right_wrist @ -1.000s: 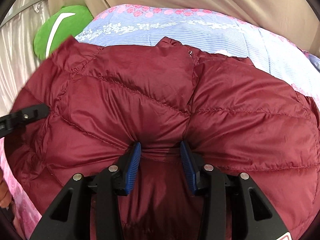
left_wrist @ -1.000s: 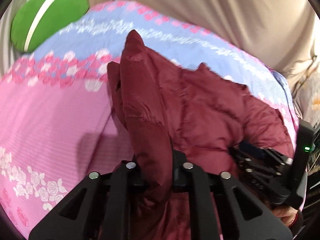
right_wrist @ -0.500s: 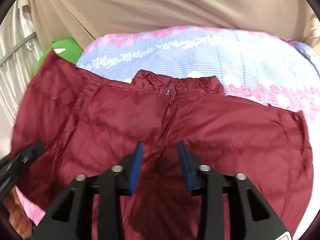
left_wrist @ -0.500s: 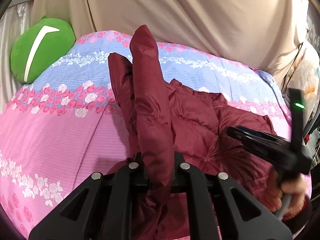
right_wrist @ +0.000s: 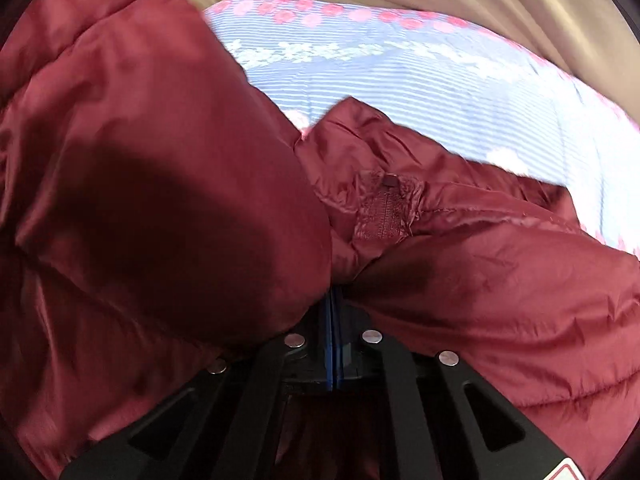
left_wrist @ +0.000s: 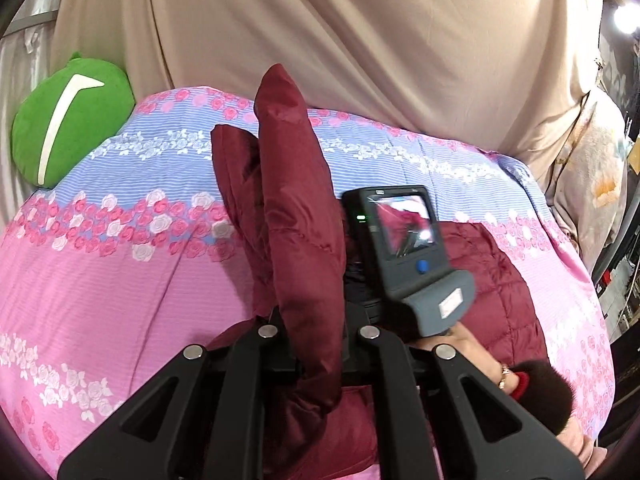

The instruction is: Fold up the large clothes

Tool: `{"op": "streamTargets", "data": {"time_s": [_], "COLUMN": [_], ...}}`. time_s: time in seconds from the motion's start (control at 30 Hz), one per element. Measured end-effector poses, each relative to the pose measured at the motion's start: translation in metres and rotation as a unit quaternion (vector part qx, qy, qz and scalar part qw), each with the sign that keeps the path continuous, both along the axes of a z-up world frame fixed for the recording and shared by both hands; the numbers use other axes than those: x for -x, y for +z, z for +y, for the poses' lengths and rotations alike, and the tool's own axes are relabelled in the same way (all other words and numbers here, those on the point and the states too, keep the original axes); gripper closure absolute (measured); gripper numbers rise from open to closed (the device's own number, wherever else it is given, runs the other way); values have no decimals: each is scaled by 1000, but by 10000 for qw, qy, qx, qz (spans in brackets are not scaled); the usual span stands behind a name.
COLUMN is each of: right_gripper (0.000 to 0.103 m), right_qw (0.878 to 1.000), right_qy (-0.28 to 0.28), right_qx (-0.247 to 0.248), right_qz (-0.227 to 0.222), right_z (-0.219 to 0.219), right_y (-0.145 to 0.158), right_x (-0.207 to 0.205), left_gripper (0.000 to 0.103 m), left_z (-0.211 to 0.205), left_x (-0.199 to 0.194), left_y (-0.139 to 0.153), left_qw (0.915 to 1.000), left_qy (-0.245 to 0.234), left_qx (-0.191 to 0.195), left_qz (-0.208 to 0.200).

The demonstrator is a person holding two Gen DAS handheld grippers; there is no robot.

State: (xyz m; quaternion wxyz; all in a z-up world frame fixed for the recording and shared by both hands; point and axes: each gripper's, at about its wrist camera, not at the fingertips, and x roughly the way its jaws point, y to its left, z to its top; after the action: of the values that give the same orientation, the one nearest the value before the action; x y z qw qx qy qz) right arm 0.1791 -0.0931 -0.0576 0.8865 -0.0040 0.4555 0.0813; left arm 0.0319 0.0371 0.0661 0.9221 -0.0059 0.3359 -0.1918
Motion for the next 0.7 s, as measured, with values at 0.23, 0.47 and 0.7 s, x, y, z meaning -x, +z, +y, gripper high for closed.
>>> {"op": "streamTargets", "data": {"time_s": [0.23,0.47,0.7], "right_gripper": [95,89,92], "right_qw": [9979,9818,9812], "right_qy": [-44,-1750,-1848], "right_qx": [-596,-114,-453], "right_qz": [-239,-734,-315], "right_z": [-58,-208,-226], "right_y": [37,49,4], "right_x": [47,184,187], "left_gripper": [95,95,95], "left_z": [-16,-25,-50], "left_x": [1,6,18], "left_y": [7,7,13], "left_qw": [10000,9999,9995], "left_qy": [-51,-79,-264], "left_qx": [56,54,28], "left_qz": [-59,-97,-157]}}
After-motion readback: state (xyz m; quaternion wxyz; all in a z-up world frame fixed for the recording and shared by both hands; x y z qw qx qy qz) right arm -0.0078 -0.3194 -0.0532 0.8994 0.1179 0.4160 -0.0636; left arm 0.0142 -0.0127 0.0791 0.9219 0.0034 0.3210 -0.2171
